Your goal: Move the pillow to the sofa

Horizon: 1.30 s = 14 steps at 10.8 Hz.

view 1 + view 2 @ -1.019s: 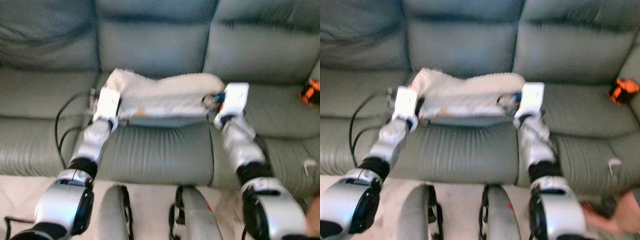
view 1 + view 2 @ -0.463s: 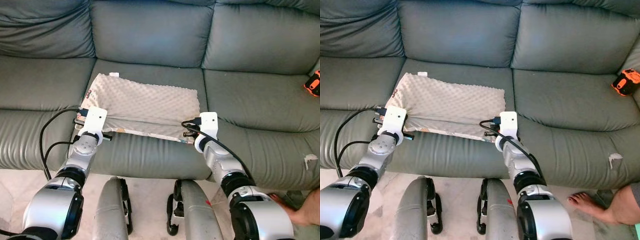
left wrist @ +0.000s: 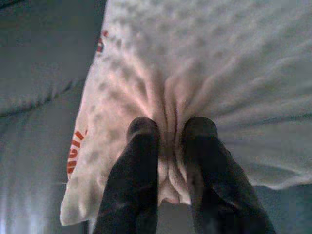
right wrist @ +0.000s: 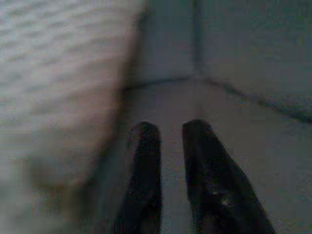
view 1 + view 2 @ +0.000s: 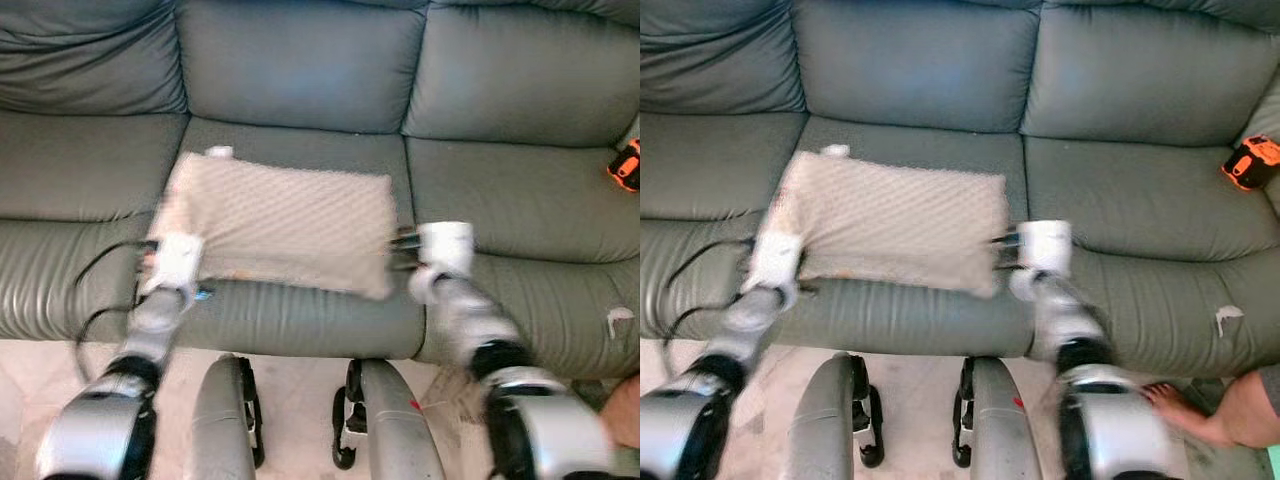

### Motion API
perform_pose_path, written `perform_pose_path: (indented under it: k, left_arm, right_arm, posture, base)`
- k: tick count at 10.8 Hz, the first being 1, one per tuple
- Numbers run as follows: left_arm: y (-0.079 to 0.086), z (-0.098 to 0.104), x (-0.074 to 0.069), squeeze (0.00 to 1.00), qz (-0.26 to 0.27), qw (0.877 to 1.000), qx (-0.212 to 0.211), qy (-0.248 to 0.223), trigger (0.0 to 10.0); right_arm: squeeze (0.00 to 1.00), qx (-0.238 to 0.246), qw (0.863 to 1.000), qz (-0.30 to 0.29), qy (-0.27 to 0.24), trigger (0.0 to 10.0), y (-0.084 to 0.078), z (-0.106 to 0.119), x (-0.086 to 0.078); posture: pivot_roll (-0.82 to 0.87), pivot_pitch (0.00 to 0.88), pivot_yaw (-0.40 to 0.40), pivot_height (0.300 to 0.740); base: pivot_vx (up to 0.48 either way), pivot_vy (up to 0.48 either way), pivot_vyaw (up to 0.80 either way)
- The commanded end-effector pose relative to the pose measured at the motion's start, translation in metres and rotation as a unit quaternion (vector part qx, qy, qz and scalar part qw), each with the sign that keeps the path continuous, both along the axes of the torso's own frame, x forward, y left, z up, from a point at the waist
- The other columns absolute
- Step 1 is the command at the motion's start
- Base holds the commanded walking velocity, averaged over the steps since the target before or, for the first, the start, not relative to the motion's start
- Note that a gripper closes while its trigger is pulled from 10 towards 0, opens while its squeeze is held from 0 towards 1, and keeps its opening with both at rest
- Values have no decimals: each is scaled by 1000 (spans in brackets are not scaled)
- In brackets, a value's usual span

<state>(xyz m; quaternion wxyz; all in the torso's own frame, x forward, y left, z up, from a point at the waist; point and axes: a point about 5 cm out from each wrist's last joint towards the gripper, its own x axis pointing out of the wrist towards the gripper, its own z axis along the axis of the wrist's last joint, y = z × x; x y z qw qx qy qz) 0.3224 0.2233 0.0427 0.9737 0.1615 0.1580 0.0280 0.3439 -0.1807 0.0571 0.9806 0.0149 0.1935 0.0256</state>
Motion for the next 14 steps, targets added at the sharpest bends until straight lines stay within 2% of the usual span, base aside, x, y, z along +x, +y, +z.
perform_pose_path:
  k: [1, 4, 6, 8, 9, 10, 11, 14]
  left_arm:
    - [3, -7, -5, 1000, 11, 1000, 0, 19, 10000]
    - [-1, -2, 1, 1000, -10, 1000, -7, 22, 10000]
    - [-4, -7, -3, 1000, -26, 999, -28, 39, 10000]
    - [-4, -7, -4, 1000, -48, 998, -13, 45, 10000]
    - [-2, -5, -6, 1000, -80, 996, 3, 35, 10000]
    - [-1, -4, -7, 1000, -84, 996, 5, 33, 10000]
    - [5, 1, -7, 1000, -77, 997, 25, 20, 10000]
    - [19, 45, 0, 1000, -56, 992, 48, -104, 10000]
  right_arm:
    - [1000, 10, 1000, 8, 21, 10000, 9, -11, -6]
    - [1000, 2, 1000, 12, -4, 10000, 13, 0, 2]
    - [1000, -3, 999, 12, -35, 10000, 19, 10, 7]
    - [1000, -13, 998, 12, -62, 10000, 21, 17, 9]
    - [1000, -24, 994, 11, -107, 10000, 23, 30, 13]
    - [1000, -20, 993, 11, -114, 10000, 25, 33, 15]
    - [1000, -9, 993, 12, -114, 10000, 30, 34, 17]
    - [1000, 59, 993, 39, -92, 10000, 54, 34, 21]
  posture:
    - [-69, 253, -70, 650]
    - [-70, 205, -69, 650]
    - [-72, 179, -64, 650]
    - [-60, 156, -55, 650]
    - [-51, 140, -47, 650]
    - [-51, 140, -47, 650]
    - [-26, 136, -41, 650]
    - [12, 143, -33, 650]
  base:
    - [0, 0, 0]
    - [0, 0, 0]
    - [0, 0, 0]
    - [0, 0, 0]
    - [0, 0, 0]
    - [0, 0, 0]
    - [0, 0, 0]
    - [0, 0, 0]
